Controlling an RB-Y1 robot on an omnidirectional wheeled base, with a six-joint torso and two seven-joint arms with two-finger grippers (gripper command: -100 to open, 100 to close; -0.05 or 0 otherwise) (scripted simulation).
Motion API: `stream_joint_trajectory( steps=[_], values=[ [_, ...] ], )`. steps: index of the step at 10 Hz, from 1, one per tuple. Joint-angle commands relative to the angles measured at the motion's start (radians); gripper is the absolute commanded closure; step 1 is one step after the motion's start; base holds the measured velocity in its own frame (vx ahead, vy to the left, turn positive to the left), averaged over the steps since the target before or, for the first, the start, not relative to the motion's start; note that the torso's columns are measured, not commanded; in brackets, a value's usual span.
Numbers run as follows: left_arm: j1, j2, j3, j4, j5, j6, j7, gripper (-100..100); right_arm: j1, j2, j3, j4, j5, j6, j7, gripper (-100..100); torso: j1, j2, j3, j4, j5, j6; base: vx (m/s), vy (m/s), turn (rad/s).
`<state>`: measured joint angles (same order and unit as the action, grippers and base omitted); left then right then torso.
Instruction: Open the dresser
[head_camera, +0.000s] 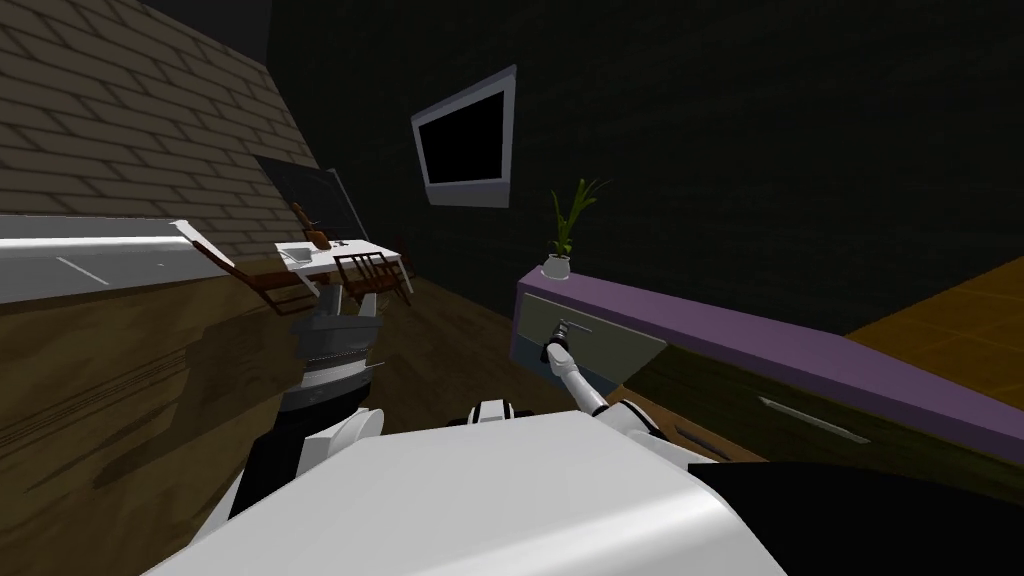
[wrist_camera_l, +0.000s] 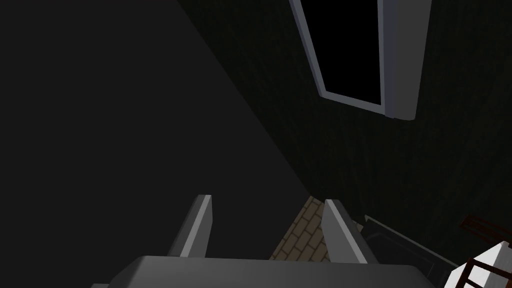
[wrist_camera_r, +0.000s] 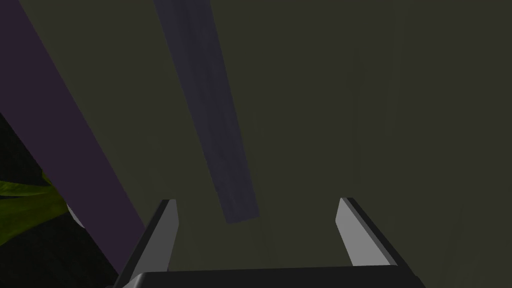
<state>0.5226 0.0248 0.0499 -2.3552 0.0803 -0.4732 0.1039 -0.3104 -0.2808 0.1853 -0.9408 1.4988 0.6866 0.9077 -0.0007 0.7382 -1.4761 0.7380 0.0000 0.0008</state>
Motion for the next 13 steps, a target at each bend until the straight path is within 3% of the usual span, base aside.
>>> stream_joint_trajectory(
  steps=[1,2,4,6,7,8,10,11,12,13],
  values=[
    [0.000,0.000,0.000,0.000,0.000,0.000,0.000,0,0.064,-0.047,-0.014,-0.080,-0.052,-0.001,0.030,-100,-0.003,0.000,0.000,0.000,-0.001,0.000,0.014,0.029,0.127],
    [0.000,0.000,0.000,0.000,0.000,0.000,0.000,0,0.064,-0.047,-0.014,-0.080,-0.052,-0.001,0.030,-100,-0.001,0.000,0.000,0.000,-0.001,-0.001,0.017,0.022,0.114],
    [0.000,0.000,0.000,0.000,0.000,0.000,0.000,0,0.129,-0.112,-0.023,-0.138,-0.111,0.004,0.018,-100,0.002,-0.001,0.000,0.000,0.000,-0.001,0.030,0.048,0.203],
    [0.000,0.000,0.000,0.000,0.000,0.000,0.000,0,0.141,-0.124,-0.023,-0.144,-0.111,0.004,0.018,-100,0.001,0.000,0.000,0.000,0.000,0.000,0.024,0.030,0.062],
    [0.000,0.000,0.000,0.000,0.000,0.000,0.000,0,0.180,-0.162,-0.028,-0.175,-0.141,0.007,0.013,-100,-0.001,0.001,0.000,0.000,0.000,0.000,0.017,0.034,0.173],
    [0.000,0.000,0.000,0.000,0.000,0.000,0.000,0,0.180,-0.162,-0.028,-0.175,-0.141,0.007,0.013,-100,0.001,0.001,0.001,0.000,0.000,-0.001,0.019,0.028,0.105],
    [0.000,0.000,0.000,0.000,0.000,0.000,0.000,0,0.257,-0.228,-0.037,-0.239,-0.201,0.012,0.001,-100,0.001,0.000,0.000,0.000,0.000,-0.001,0.031,0.049,0.200],
    [0.000,0.000,0.000,0.000,0.000,0.000,0.000,0,0.257,-0.239,-0.037,-0.239,-0.201,0.012,0.001,-100,0.002,-0.001,-0.001,0.000,0.000,-0.001,0.040,0.041,0.115],
    [0.000,0.000,0.000,0.000,0.000,0.000,0.000,0,0.289,-0.278,-0.042,-0.264,-0.231,0.015,-0.004,-100,0.001,-0.001,-0.001,0.000,0.000,0.000,0.041,0.045,0.138],
    [0.000,0.000,0.000,0.000,0.000,0.000,0.000,0,0.295,-0.278,-0.042,-0.270,-0.231,0.015,-0.004,-100,0.001,0.000,0.000,0.000,0.000,-0.001,0.027,0.029,0.091]
  ],
)
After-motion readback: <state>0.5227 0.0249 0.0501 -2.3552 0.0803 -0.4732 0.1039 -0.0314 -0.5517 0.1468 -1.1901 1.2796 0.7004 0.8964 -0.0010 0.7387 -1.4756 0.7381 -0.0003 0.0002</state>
